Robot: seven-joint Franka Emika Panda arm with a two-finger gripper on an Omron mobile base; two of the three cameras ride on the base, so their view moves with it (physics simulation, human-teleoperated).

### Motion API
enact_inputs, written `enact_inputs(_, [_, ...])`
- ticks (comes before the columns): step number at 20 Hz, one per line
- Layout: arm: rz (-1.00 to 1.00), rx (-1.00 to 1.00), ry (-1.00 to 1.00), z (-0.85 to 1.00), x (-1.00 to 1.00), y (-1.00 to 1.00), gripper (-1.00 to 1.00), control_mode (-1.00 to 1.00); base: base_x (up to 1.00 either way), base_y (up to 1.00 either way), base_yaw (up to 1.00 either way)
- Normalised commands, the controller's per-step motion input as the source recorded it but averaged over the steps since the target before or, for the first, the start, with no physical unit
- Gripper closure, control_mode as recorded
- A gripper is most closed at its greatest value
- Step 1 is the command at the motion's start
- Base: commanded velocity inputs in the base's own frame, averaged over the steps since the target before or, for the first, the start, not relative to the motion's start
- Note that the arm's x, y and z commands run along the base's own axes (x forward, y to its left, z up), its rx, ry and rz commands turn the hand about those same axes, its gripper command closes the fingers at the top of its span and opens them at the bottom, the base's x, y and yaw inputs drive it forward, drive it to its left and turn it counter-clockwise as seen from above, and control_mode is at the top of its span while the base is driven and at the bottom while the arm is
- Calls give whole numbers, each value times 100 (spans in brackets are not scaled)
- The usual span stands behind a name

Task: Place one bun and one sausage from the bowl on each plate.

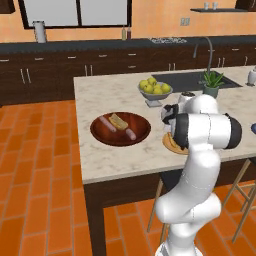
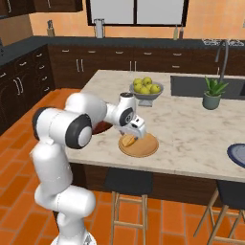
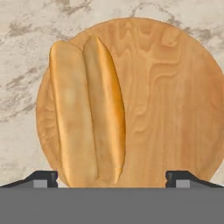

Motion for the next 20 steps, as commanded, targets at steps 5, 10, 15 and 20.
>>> enact_inputs(5, [0,0,-2,100,-84,20,-100,-100,0,0,0])
enact_inputs(10, [19,0,15,89,-29,94,-100,-100,0,0,0])
enact_inputs(15, [26,0,18,49,0,100,-100,-100,0,0,0])
enact_inputs(20, [17,0,7,6,40,86,-100,-100,0,0,0])
